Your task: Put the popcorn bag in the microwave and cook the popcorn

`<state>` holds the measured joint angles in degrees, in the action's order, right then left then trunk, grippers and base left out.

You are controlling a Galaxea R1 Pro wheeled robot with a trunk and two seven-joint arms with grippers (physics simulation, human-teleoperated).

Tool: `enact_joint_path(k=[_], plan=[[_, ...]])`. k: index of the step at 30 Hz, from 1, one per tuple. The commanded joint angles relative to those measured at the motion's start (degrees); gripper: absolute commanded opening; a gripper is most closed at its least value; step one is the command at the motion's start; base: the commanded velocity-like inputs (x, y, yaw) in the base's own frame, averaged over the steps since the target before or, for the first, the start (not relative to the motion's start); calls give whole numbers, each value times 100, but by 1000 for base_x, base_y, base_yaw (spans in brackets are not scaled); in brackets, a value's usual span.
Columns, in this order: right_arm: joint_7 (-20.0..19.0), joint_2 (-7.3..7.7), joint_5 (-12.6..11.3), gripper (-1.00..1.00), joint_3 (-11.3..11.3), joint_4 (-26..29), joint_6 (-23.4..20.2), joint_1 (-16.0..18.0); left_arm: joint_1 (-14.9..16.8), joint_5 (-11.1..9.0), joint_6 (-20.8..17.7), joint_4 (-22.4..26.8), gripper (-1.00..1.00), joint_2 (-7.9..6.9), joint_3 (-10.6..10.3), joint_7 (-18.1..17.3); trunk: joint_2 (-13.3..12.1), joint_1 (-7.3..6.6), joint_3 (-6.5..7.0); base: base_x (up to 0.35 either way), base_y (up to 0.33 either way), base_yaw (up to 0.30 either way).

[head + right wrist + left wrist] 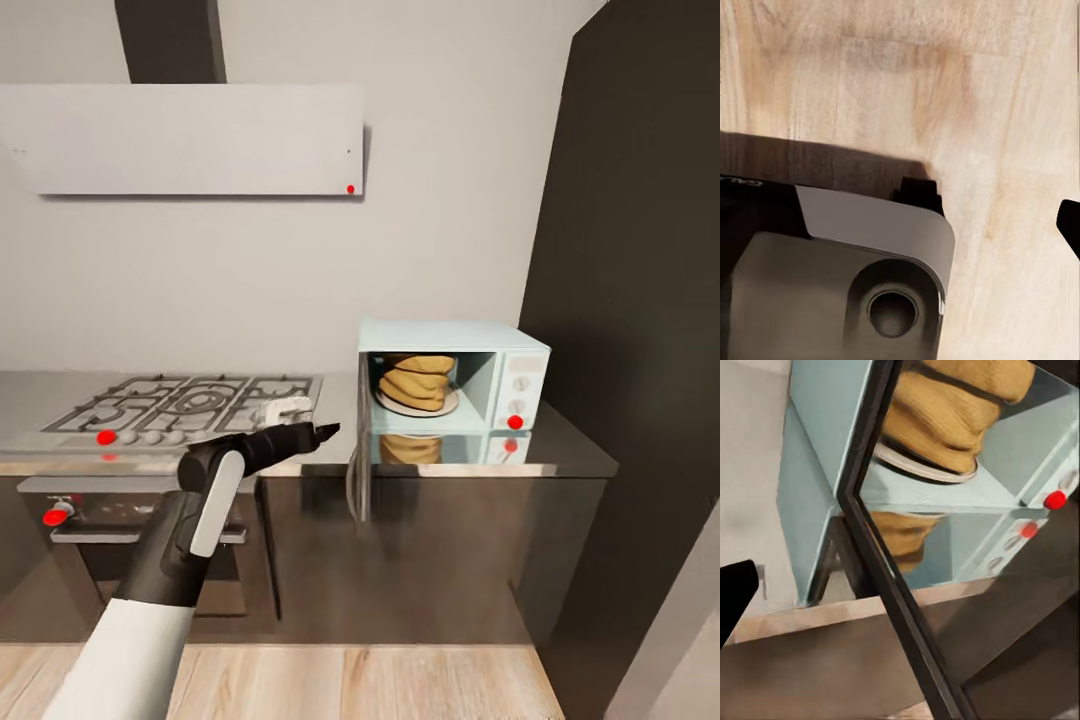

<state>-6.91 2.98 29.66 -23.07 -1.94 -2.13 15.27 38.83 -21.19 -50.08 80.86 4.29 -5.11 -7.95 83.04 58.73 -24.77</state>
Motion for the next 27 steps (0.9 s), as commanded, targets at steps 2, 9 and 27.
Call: enact_joint_path(k=[2,9,27], plan=[[-12,4,49,100,-48,-5,126,-2,8,30,-33,-12,100,23,-112,-45,4,0,4,0,0,-253],[-12,25,49,100,-56,0,285,-120,14,48,-6,-189,100,114,-231,-24,4,0,40,0,0,-254],[-12,44,40,100,-57,0,441,-226,11,875,16,-189,100,458,-1073,727,4,0,125,0,0,-258]])
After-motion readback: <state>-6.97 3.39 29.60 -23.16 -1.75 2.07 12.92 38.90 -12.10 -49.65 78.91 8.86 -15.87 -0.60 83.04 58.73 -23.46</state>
